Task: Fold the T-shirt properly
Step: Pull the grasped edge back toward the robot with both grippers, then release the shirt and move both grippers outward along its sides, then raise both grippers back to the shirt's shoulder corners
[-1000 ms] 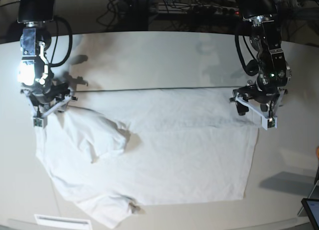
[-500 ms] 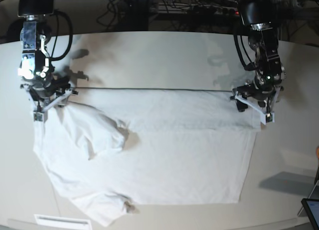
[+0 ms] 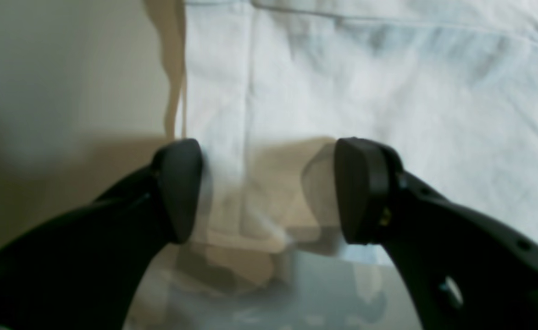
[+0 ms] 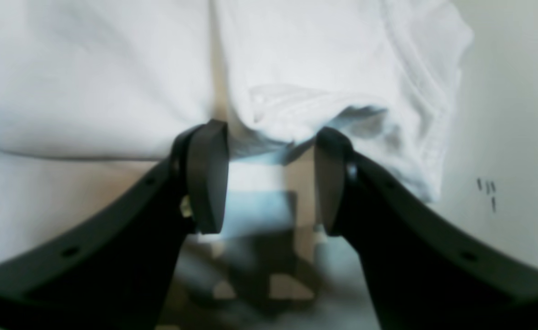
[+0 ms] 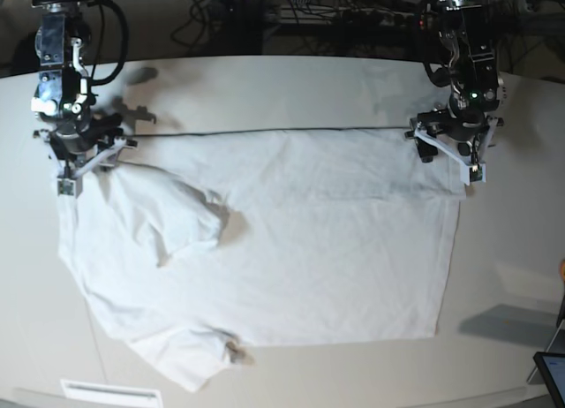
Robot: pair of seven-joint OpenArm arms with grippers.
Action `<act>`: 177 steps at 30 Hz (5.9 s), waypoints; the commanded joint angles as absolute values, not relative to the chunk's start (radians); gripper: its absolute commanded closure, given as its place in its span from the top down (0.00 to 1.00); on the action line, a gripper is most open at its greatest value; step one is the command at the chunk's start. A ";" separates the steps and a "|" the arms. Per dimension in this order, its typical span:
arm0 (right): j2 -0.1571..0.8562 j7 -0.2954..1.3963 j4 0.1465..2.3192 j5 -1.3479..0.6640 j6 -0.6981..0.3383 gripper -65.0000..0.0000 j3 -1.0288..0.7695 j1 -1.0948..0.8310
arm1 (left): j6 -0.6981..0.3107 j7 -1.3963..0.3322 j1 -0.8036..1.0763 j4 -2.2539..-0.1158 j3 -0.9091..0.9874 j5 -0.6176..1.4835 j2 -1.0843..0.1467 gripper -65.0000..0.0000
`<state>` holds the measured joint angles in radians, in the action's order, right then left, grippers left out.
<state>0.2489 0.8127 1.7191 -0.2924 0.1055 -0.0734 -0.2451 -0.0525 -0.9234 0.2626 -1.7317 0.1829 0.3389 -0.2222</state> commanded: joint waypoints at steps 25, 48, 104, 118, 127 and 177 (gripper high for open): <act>0.226 0.832 1.877 -0.286 0.110 0.45 -0.136 -0.426 | -0.053 -0.975 0.414 -1.851 0.183 0.325 -0.229 0.66; 0.203 0.832 1.945 -0.285 0.111 0.45 -0.137 -0.496 | -0.053 -0.978 0.430 -1.890 0.185 0.325 -0.229 0.66; 0.337 0.800 0.929 -0.288 -0.418 0.46 -0.295 0.619 | -0.242 -0.934 -0.217 -1.403 0.269 0.317 -0.400 0.67; 0.375 0.572 0.596 -0.285 -0.421 0.53 -0.260 0.737 | -0.246 -0.860 -0.225 -1.395 0.262 0.280 -0.421 0.66; 0.349 0.596 1.376 -0.285 -0.202 0.35 -0.148 0.213 | -0.243 -0.852 0.065 -1.781 0.263 0.291 -0.254 0.65; 0.179 0.684 1.699 -0.285 -0.064 0.01 -0.328 -0.351 | -0.240 -0.851 0.309 -1.814 0.142 0.160 -0.007 0.00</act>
<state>0.1673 0.6563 1.6928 -0.3069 -0.0799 -0.3176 -0.3405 -0.2279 -0.8154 0.3042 -1.8091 0.1467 0.1539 -0.0086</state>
